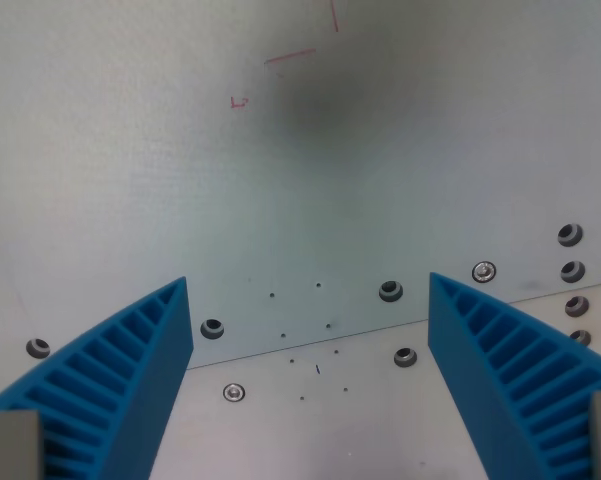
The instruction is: Rotate around gripper positive y
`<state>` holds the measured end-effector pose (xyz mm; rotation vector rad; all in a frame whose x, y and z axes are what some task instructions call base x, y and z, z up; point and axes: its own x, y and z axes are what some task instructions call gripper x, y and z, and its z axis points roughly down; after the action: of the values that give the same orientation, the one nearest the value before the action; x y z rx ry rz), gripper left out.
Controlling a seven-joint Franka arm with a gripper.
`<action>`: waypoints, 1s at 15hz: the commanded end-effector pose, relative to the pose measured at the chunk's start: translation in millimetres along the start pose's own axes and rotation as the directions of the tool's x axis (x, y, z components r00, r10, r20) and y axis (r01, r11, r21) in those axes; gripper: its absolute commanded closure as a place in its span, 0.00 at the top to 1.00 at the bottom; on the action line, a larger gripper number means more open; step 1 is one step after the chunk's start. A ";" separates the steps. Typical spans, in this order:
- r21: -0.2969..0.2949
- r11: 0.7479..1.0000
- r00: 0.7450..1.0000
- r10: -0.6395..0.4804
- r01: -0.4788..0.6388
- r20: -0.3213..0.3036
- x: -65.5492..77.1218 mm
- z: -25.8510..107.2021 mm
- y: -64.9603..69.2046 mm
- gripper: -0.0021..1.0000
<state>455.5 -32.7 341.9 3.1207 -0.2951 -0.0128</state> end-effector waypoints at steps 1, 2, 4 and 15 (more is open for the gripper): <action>0.001 1.000 1.000 0.001 -0.001 -0.017 -0.5 -3.1 0.2 1.00; 0.001 1.000 1.000 0.001 -0.001 -0.029 -0.5 -3.1 0.2 1.00; 0.001 1.000 0.999 0.001 -0.001 -0.052 -0.5 -3.1 0.2 1.00; 0.001 1.000 0.984 0.001 -0.001 -0.180 -0.5 -3.1 0.2 1.00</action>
<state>463.1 -33.2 345.2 3.1211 -0.2944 0.0436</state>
